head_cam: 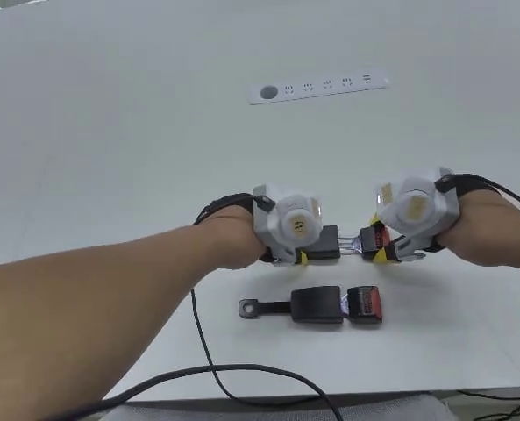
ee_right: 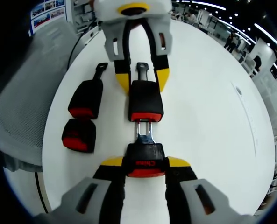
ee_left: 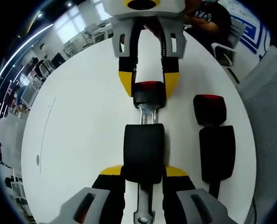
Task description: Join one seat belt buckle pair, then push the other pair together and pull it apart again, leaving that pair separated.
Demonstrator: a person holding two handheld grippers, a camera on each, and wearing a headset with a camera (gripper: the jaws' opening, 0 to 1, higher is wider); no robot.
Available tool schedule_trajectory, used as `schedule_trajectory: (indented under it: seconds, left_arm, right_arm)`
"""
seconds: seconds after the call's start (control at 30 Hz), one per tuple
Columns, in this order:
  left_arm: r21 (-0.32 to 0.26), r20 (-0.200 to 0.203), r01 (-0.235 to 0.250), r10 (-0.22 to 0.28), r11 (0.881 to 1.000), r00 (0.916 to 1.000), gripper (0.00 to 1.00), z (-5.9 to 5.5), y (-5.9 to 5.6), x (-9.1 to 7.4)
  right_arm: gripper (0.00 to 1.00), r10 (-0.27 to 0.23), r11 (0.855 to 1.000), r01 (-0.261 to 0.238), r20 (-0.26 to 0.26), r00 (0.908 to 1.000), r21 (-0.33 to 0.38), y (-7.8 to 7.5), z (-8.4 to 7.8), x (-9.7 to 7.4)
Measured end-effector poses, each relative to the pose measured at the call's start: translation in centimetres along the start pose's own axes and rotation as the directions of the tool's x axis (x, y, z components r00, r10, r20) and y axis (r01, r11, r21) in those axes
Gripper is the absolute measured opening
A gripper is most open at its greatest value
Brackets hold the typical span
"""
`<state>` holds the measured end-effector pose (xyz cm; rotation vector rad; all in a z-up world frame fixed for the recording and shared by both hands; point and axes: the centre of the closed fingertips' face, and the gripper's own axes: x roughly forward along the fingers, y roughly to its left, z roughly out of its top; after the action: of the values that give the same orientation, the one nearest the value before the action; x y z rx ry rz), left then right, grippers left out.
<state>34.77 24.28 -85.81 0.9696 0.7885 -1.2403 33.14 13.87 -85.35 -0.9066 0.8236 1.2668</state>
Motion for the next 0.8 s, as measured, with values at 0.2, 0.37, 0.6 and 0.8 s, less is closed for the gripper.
schedule_trajectory:
  seconds: [0.2,0.37,0.6,0.8]
  left_arm:
    - [0.002,0.001,0.000,0.000,1.000,1.0000,0.31,0.0,0.0,0.0]
    - [0.001,0.001,-0.002,0.002,1.000,1.0000,0.31,0.0,0.0,0.0]
    - [0.009,-0.016,0.004,-0.004,1.000,0.9999,0.32,0.0,0.1,0.1]
    - [0.022,-0.023,-0.003,0.003,1.000,0.9997,0.32,0.2,-0.1,0.0]
  right_arm:
    - [0.32,-0.018,0.999,0.018,-0.007,0.9998,0.026,-0.2,-3.0,-1.6]
    - [0.33,-0.024,1.000,0.025,-0.045,0.9987,0.005,-0.3,-5.4,-2.6]
    - [0.33,-0.039,0.999,0.042,-0.096,0.9947,0.031,-0.5,-9.0,-4.2]
    - [0.34,-0.043,0.998,0.048,-0.122,0.9916,0.035,-0.7,-10.1,-4.7]
